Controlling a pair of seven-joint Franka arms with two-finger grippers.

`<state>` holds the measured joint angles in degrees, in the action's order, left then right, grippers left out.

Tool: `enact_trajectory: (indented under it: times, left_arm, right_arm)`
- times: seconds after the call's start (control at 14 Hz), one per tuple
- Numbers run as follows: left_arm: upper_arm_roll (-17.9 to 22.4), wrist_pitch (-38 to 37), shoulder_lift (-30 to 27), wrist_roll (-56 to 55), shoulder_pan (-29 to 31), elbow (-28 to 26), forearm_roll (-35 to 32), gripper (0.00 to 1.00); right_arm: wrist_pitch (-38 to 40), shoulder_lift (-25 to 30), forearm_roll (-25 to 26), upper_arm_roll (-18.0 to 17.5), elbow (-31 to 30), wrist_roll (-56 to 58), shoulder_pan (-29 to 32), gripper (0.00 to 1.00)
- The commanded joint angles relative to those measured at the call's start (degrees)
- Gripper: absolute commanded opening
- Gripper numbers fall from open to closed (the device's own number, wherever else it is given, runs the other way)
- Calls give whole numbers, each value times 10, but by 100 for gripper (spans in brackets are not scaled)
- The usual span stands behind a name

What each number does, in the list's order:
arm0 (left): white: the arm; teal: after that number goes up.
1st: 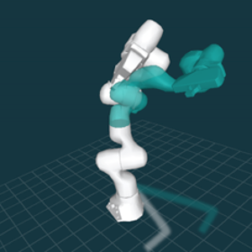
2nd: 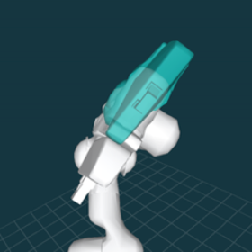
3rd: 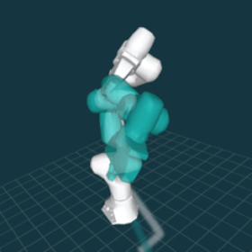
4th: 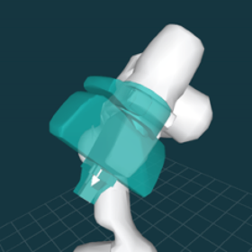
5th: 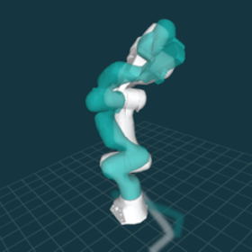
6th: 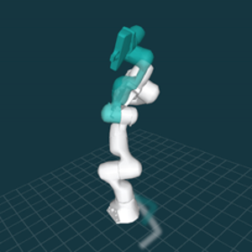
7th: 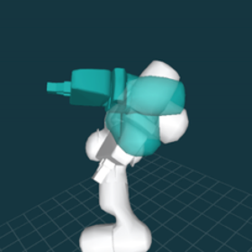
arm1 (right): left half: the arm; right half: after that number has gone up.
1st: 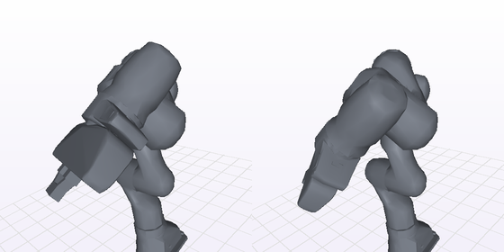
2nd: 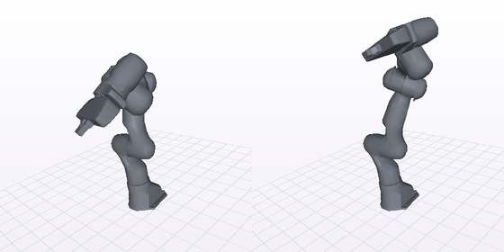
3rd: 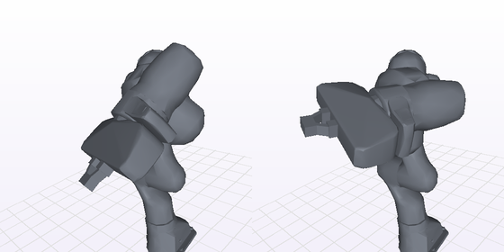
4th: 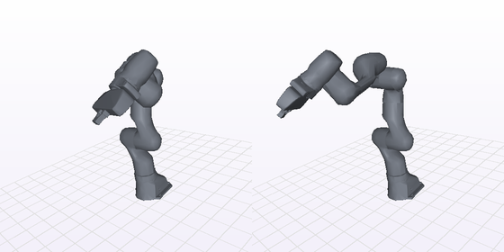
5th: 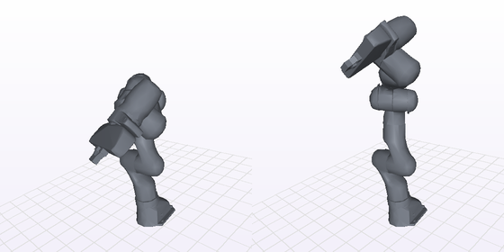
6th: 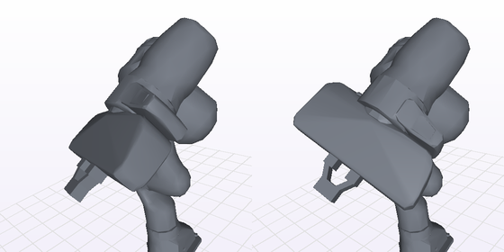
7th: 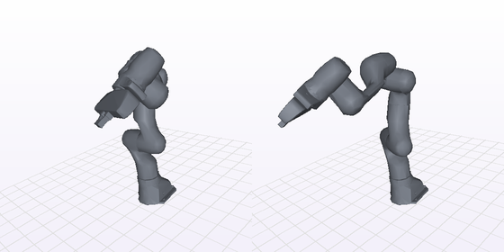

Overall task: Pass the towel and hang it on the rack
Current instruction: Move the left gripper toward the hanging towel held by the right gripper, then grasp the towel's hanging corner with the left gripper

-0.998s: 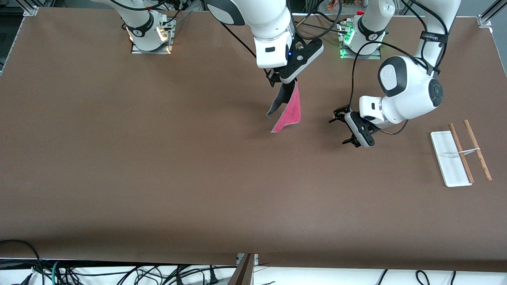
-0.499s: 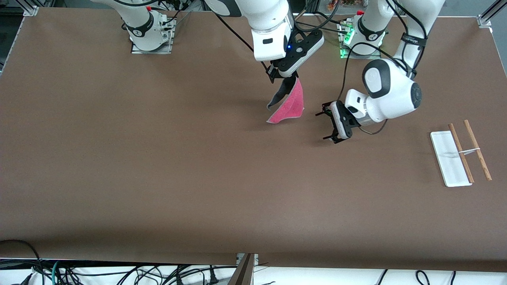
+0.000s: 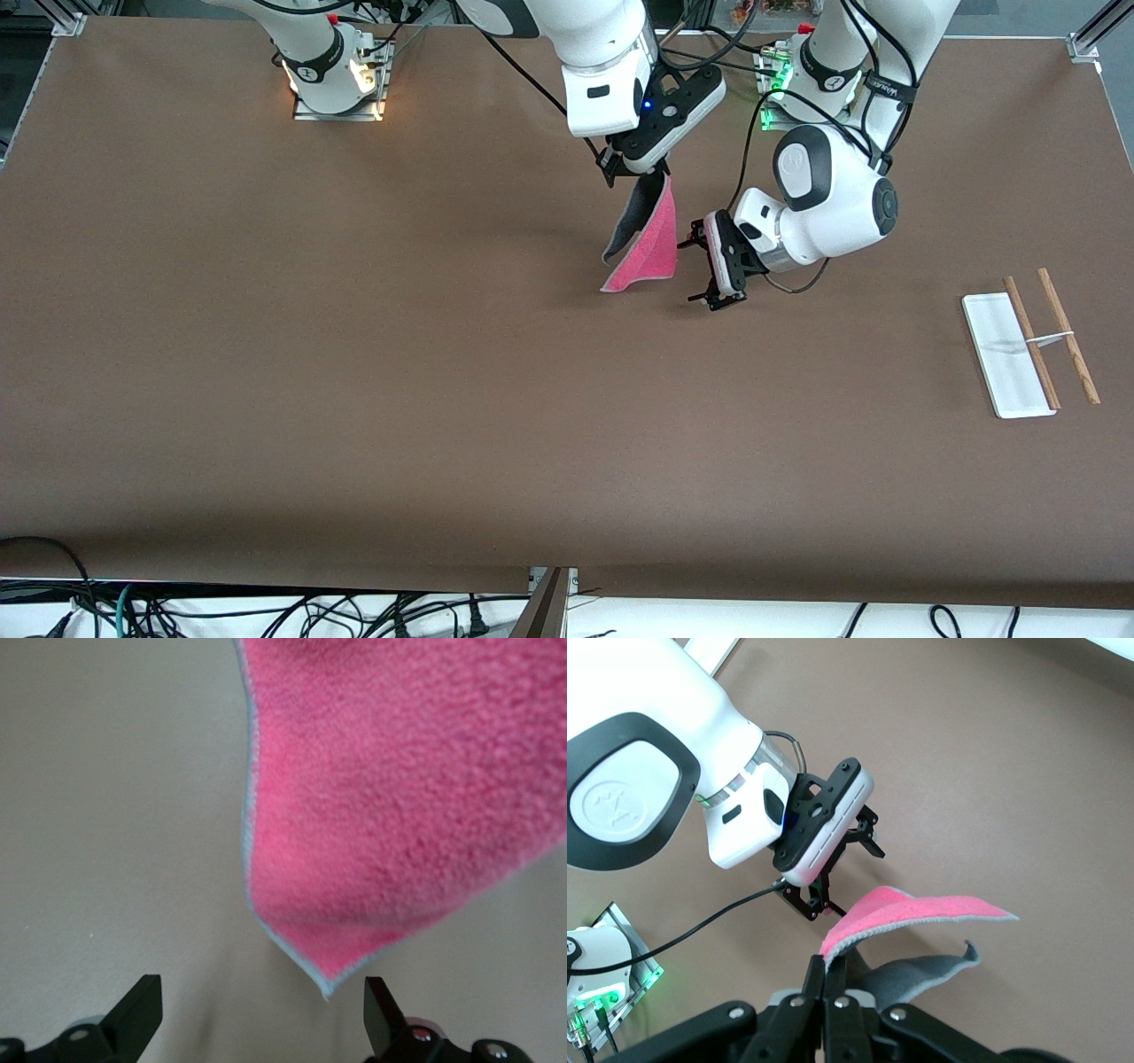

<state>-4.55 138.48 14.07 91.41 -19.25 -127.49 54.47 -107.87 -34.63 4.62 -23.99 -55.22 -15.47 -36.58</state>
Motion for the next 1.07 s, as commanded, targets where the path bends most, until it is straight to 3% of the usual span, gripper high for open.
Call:
enact_trajectory:
  times: [0.0, 0.86, 0.93, 1.0]
  left_arm:
    - [3, 7, -3, 18, -16, -4, 20, 100]
    - [-2, 9, 18, -15, -42, 8, 27, 98]
    - [-2, 9, 17, -15, -42, 9, 27, 80]
    - [-2, 9, 16, -15, -43, 9, 24, 57]
  right_arm:
    - [-3, 5, -5, -4, 0, -1, 5, 0]
    - [-6, 5, -5, -4, 0, 0, 5, 0]
    - [-5, 5, -5, -4, 0, 0, 5, 0]
    - [-6, 5, -5, -4, 0, 1, 5, 0]
